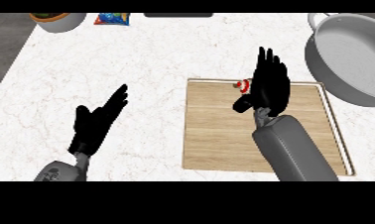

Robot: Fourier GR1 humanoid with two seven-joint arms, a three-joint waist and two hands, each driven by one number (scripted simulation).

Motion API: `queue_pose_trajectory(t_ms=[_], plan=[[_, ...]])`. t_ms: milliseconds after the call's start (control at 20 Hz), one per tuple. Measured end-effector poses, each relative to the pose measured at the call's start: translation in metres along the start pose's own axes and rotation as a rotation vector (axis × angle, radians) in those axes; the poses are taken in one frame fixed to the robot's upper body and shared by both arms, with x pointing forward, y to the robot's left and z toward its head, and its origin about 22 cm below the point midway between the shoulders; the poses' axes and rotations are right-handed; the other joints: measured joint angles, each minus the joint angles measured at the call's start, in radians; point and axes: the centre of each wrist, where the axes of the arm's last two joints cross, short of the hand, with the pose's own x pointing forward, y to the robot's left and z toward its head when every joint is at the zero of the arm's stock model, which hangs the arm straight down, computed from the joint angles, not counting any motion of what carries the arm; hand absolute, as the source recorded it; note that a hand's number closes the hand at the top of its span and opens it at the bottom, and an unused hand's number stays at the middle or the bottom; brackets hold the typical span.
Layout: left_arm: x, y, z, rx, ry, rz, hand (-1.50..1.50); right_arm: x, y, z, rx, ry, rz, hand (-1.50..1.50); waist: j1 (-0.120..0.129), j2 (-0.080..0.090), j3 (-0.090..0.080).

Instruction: Pick the cupcake from the tray and place it in the pot

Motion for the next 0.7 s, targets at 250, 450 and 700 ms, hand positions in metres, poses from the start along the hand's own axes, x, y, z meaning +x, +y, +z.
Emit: queue_pose_trajectory(t_ms=[250,450,700], plan=[[-0.005,-0.004,0.0,0.0,-0.002,0.003,0.0,-0.02,0.006,0.007,0.045,-0.045,-0.105,-1.5,0.0,0.001,0.0],[0.0,-0.003,-0.004,-0.002,-0.006,0.006,0.0,-0.03,0.008,0.005,0.069,-0.089,-0.21,-1.5,0.0,0.001,0.0],[0.004,-0.002,-0.011,-0.002,-0.006,0.005,0.0,-0.042,0.017,-0.003,0.079,-0.086,-0.317,-1.5,0.001,0.002,0.0]])
